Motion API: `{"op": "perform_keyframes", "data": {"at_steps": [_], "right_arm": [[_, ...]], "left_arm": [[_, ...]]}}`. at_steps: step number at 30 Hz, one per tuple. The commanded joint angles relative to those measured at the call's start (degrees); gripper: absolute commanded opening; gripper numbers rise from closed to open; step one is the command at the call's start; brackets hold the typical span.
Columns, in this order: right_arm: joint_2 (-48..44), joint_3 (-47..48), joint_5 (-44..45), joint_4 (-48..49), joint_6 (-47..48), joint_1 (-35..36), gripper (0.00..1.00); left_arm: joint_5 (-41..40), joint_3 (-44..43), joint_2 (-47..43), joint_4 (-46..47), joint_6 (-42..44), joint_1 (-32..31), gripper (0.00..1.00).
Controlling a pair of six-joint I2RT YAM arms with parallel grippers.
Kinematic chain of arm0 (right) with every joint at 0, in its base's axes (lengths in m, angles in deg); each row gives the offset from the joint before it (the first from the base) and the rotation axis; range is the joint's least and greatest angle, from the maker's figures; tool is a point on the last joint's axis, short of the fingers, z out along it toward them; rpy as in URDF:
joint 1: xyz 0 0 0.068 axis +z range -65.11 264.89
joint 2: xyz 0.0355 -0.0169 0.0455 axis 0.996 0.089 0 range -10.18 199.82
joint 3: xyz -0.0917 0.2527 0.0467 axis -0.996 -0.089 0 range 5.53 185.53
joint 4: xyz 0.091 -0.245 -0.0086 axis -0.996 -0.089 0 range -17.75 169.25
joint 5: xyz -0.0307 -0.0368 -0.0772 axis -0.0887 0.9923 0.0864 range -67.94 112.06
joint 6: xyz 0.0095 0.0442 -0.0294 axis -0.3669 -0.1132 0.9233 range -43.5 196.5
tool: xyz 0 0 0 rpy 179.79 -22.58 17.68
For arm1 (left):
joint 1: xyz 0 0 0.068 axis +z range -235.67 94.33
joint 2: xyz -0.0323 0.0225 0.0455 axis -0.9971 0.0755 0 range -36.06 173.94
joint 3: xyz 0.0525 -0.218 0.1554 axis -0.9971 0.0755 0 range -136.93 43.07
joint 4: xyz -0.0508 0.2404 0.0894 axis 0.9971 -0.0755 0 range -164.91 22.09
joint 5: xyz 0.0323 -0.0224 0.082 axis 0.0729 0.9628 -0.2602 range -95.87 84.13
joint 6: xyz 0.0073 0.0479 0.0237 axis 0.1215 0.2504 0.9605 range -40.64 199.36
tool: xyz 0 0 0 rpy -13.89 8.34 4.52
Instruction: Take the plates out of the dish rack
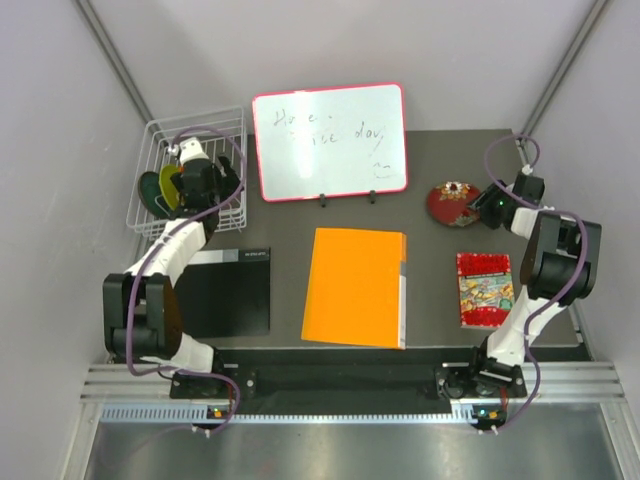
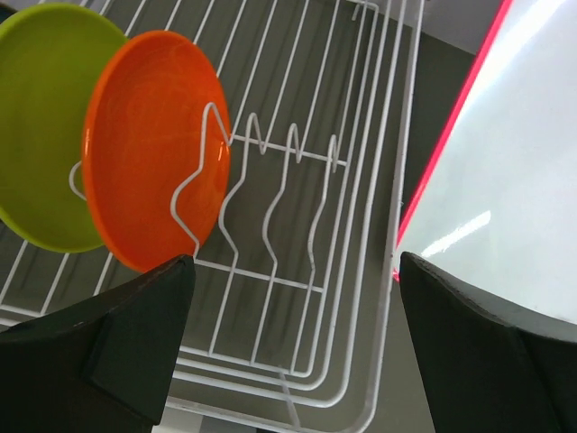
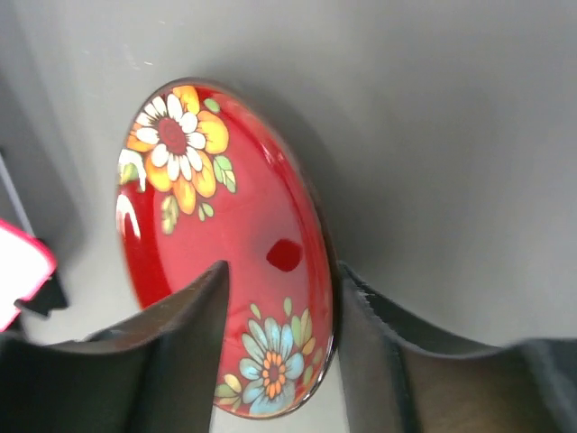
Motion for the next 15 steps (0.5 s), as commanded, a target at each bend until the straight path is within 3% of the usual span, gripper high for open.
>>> {"op": "perform_keyframes", "data": {"at_steps": [1, 4, 15], "right_arm": [[0.2, 1.9, 2.8, -1.0, 1.9, -0.3, 0.52], [-0.4, 2.8, 4.8, -3.9, 3.1, -0.2, 0.60], [-19.5, -4.1, 7.9, -10.0, 6.6, 2.2, 0.65]], "left_arm": [[0.2, -2.4, 0.5, 0.5, 0.5, 1.5, 0.99], [0.0, -2.5, 1.1, 0.9, 0.2, 2.6, 0.99], [-9.6, -4.9, 3.9, 2.9, 3.0, 2.8, 0.99]]}}
